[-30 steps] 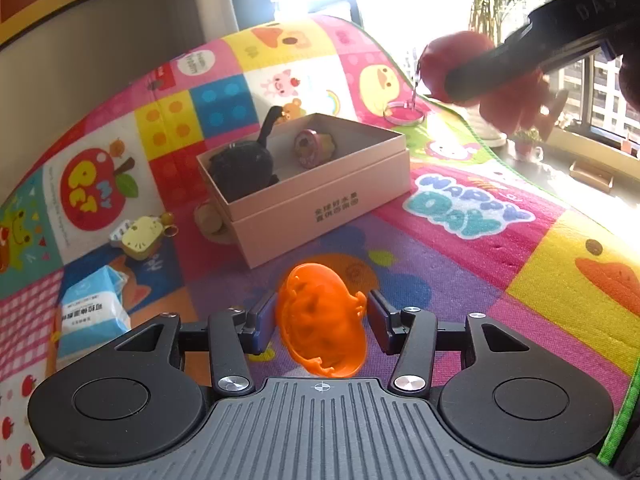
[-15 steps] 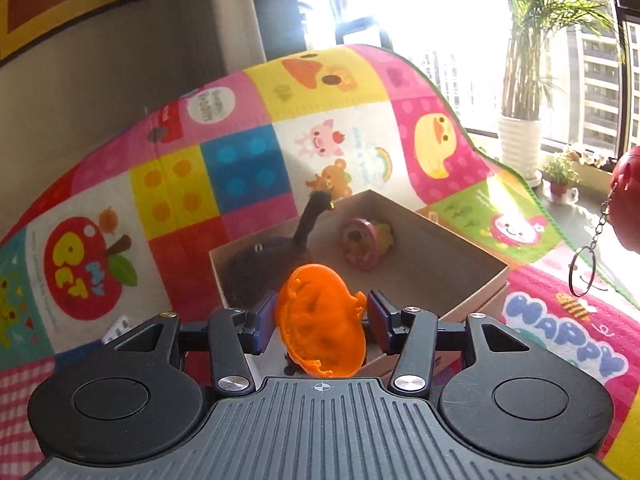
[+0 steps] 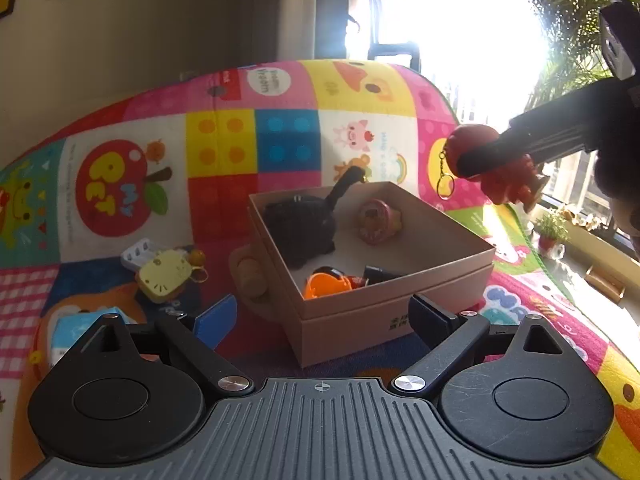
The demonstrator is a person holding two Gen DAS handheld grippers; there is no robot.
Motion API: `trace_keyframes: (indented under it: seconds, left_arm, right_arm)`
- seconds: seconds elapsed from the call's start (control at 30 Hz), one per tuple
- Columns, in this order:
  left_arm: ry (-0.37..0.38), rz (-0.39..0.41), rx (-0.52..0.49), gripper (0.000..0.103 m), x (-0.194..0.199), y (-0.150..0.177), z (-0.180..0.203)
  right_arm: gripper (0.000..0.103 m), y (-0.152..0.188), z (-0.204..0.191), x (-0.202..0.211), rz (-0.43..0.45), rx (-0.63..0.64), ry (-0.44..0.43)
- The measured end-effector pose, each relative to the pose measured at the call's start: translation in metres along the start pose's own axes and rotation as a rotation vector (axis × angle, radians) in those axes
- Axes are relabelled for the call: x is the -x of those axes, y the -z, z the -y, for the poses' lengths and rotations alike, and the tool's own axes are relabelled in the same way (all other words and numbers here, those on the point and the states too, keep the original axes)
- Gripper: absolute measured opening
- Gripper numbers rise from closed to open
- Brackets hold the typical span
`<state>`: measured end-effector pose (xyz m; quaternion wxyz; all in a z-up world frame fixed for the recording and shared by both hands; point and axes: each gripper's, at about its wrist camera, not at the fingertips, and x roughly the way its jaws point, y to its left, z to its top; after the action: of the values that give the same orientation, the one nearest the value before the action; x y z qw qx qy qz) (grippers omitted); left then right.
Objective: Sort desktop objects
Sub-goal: 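Lower the red hooded doll into the pink box with the right gripper, then grasp the pink Hello Kitty keychain with the right gripper and lift it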
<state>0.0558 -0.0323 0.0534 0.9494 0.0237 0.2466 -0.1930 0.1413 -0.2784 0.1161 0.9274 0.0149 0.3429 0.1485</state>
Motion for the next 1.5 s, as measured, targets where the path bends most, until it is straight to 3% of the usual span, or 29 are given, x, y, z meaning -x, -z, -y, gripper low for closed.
trace_keyframes:
  seconds: [0.13,0.33,0.43,0.6,0.67,0.7,0.8,0.93,1.07,1.13,1.3,1.33,1.4,1.5]
  left_arm:
    - [-0.002,-0.009,0.073,0.098,0.017,0.023,-0.019]
    - [0.006,-0.017,0.192,0.100,0.024,0.045,-0.048]
    - [0.017,-0.015,0.230,0.101,0.026,0.050,-0.056]
    - [-0.006,-0.009,0.286,0.103,0.026,0.053,-0.067]
    - [-0.027,-0.010,0.307,0.103,0.027,0.054,-0.071]
    - [-0.036,-0.011,0.316,0.103,0.028,0.054,-0.073]
    - [-0.058,-0.009,0.333,0.103,0.029,0.054,-0.076]
    - [-0.081,-0.015,0.332,0.103,0.029,0.054,-0.078]
    - [-0.071,-0.023,0.324,0.103,0.027,0.058,-0.077]
    - [-0.074,-0.031,0.321,0.103,0.026,0.059,-0.077]
    - [-0.065,-0.015,0.333,0.103,0.030,0.060,-0.080]
    - [-0.061,-0.016,0.338,0.103,0.030,0.060,-0.081]
    - [-0.056,-0.014,0.344,0.103,0.031,0.060,-0.083]
    - [-0.046,-0.010,0.338,0.103,0.032,0.059,-0.082]
  right_arm:
    - [0.048,-0.012,-0.017,-0.061,-0.119,0.114,0.089]
    - [0.048,0.010,-0.030,-0.120,-0.278,0.242,0.209]
    - [0.052,0.009,-0.028,-0.116,-0.321,0.235,0.195]
    - [0.057,-0.026,-0.037,-0.078,-0.237,0.229,0.223]
    - [0.062,-0.041,-0.050,-0.069,-0.207,0.220,0.196]
    - [0.069,-0.049,-0.062,-0.067,-0.189,0.217,0.163]
    - [0.074,-0.063,-0.101,-0.076,-0.172,0.214,0.046]
    - [0.074,-0.067,-0.162,-0.121,-0.237,0.239,-0.067]
    - [0.074,-0.071,-0.194,-0.177,-0.361,0.166,-0.121]
    - [0.075,-0.066,-0.207,-0.201,-0.406,0.170,-0.124]
    - [0.076,-0.051,-0.232,-0.231,-0.409,0.280,-0.066]
    - [0.073,-0.049,-0.234,-0.234,-0.413,0.291,-0.058]
    - [0.057,-0.047,-0.233,-0.236,-0.430,0.297,-0.048]
    - [0.057,-0.048,-0.221,-0.219,-0.426,0.263,-0.074]
